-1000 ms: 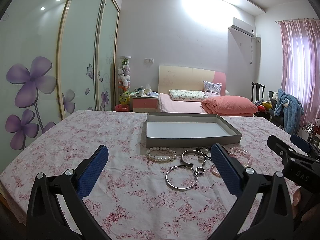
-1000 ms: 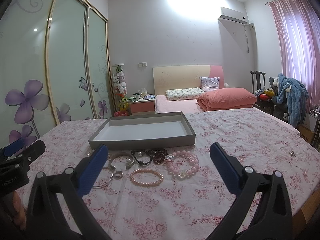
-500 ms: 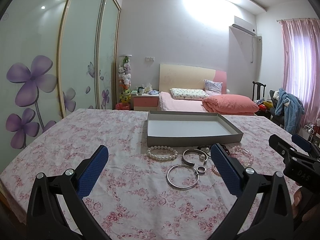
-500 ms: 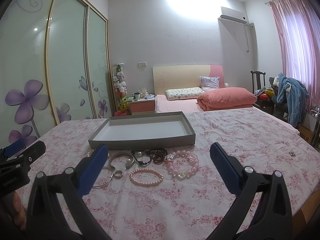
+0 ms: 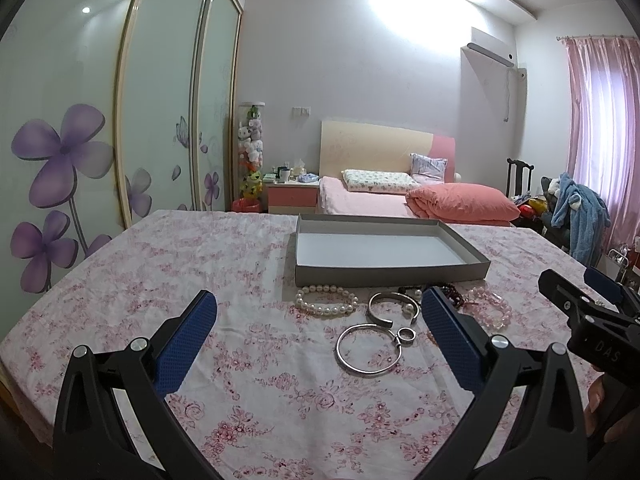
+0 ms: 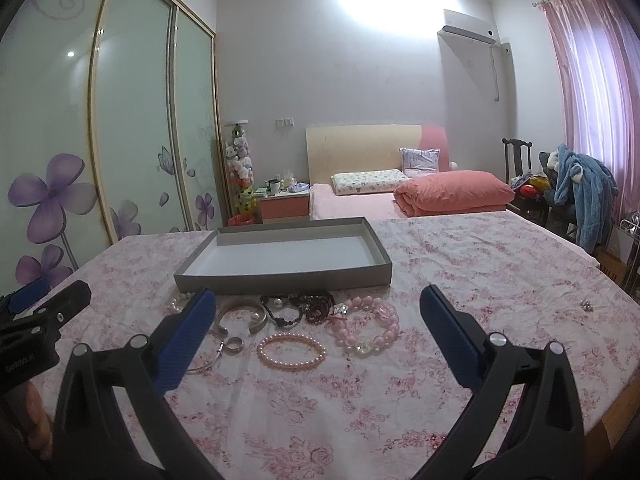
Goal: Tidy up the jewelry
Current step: 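Grasp the pink crystal bead bracelet with the right gripper while the left gripper grasps the silver hoop bangle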
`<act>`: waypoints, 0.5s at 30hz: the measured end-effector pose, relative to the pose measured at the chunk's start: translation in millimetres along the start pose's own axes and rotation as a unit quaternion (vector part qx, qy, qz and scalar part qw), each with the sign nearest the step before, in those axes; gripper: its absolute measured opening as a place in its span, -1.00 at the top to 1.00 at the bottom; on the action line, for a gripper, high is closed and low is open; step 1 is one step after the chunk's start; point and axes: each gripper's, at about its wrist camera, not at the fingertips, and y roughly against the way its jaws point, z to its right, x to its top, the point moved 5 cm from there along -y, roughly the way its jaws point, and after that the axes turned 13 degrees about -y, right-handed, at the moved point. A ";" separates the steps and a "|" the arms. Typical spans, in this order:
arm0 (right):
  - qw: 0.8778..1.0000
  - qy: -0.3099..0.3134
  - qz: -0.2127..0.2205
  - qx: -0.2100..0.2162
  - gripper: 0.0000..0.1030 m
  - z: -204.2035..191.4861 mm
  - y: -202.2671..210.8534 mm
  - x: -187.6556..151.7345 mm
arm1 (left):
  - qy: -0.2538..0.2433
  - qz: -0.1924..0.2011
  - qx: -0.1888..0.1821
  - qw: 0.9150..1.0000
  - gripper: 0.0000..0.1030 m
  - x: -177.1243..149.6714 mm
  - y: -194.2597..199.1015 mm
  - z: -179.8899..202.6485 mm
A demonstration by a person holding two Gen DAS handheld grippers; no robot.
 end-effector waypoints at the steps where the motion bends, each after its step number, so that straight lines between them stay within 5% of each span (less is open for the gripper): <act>1: 1.000 0.001 -0.004 -0.002 -0.92 2.4 -3.6 0.8 | 0.000 -0.005 -0.003 1.000 -0.97 -0.2 -2.5 -1.1; 9: 0.995 -0.025 -0.090 -0.037 -0.92 40.1 -55.2 3.9 | 0.014 -0.082 -0.050 0.995 -0.97 -8.6 -37.3 -7.8; 15: 0.978 -0.057 -0.189 -0.064 -0.41 69.2 -102.7 -8.2 | -0.007 -0.124 -0.086 0.989 -0.97 -12.8 -57.1 0.5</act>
